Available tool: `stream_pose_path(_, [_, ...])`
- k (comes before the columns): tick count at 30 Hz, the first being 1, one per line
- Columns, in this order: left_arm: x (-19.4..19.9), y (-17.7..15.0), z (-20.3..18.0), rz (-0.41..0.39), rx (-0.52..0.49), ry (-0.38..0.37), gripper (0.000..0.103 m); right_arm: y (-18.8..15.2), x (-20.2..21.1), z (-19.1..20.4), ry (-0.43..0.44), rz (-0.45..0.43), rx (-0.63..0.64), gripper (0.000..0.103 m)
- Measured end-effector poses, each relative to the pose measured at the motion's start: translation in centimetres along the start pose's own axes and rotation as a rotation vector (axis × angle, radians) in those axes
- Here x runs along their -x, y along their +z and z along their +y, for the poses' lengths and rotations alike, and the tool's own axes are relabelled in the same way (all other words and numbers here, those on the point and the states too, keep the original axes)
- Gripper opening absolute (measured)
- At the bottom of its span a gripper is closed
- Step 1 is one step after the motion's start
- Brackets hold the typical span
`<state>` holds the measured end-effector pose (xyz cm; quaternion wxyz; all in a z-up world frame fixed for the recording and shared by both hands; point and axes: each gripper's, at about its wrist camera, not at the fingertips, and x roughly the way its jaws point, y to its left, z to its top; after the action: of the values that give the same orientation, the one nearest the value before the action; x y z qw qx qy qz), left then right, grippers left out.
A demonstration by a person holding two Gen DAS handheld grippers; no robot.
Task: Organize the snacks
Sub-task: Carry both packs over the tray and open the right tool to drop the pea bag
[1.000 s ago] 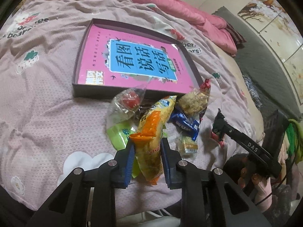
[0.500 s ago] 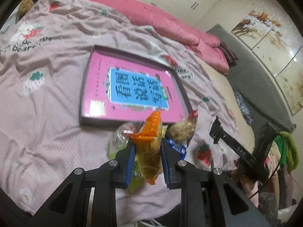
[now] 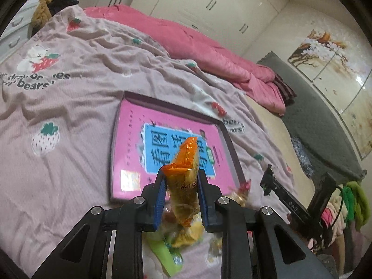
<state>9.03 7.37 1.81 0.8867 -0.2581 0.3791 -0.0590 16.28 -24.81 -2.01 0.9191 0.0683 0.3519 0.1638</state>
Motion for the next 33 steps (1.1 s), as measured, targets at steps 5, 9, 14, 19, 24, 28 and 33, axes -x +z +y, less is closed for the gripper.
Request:
stream_pose_path(5, [-1.4, 1.1, 0.9, -0.022, 0.015, 0.023, 0.026, 0.5, -1.2, -0.1, -0.001, 0.004, 0.004, 0.035])
stream_pose_path(9, [-2.5, 1.8, 1.8, -0.030, 0.025, 0.044, 0.026, 0.8, -1.9, -0.1, 0.002, 0.010, 0.010, 0.035])
stream_pose_path(14, [-4.0, 1.8, 2.4, -0.022, 0.022, 0.072, 0.026, 0.9, -2.8, -0.2, 0.006, 0.024, 0.015, 0.035])
stream_pose_path(19, [-5.4, 1.6, 3.2, -0.002, 0.026, 0.092, 0.026, 0.8, -3.8, 0.0, 0.008, 0.050, 0.025, 0.035])
stream_pose_path(24, [-6.3, 1.3, 3.8, 0.018, 0.026, 0.110, 0.026, 0.6, -4.8, 0.2, 0.015, 0.075, 0.033, 0.035])
stream_pose_path(28, [-6.6, 1.1, 3.7, 0.025, 0.011, 0.123, 0.026, 0.4, -5.3, 0.5, 0.027, 0.087, 0.038, 0.035])
stream_pose_path(33, [-6.9, 1.0, 3.7, 0.031, 0.002, 0.127, 0.026, 0.3, -5.8, 0.4, 0.036, 0.098, 0.024, 0.035])
